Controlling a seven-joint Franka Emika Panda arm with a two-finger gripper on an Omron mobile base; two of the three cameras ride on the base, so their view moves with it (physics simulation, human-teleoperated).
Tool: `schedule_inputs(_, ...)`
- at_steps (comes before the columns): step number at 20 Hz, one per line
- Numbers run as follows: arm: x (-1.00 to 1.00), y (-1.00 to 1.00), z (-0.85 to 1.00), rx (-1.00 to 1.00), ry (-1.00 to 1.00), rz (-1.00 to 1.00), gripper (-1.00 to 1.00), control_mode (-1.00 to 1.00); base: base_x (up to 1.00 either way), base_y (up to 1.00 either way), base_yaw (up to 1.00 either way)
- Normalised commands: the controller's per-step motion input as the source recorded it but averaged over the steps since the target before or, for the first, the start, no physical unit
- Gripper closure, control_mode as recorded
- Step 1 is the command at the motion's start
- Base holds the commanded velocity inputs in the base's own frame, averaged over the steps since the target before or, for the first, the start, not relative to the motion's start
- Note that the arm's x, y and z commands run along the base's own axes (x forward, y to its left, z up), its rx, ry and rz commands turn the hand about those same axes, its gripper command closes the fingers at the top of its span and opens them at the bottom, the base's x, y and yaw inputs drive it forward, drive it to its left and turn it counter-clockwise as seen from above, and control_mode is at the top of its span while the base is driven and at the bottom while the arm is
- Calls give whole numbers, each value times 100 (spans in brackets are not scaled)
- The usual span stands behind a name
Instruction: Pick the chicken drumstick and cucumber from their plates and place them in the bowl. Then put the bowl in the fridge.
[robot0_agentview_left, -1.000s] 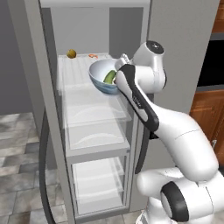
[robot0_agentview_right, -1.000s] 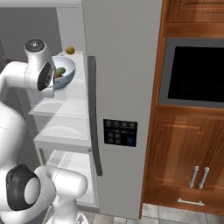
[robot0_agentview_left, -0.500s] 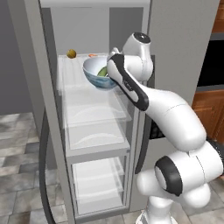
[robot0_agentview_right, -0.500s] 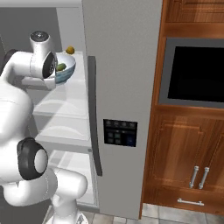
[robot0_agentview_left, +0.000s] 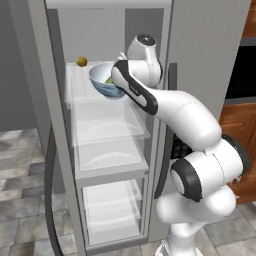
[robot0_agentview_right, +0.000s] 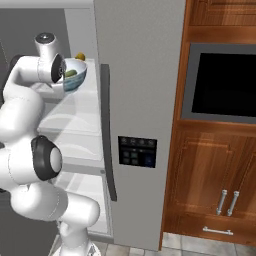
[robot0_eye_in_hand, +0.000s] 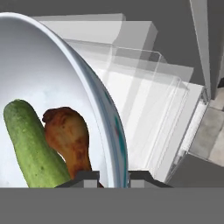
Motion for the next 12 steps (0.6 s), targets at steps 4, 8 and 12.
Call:
schedule_inputs(4, 43, 7, -5, -7, 0, -2, 100, -100, 0, 0, 0)
schedule_inputs(8, 32, 0, -11, -12, 0, -3, 100, -100, 0, 0, 0)
schedule_inputs(12, 35, 0, -3, -7, 0, -2, 100, -100, 0, 0, 0)
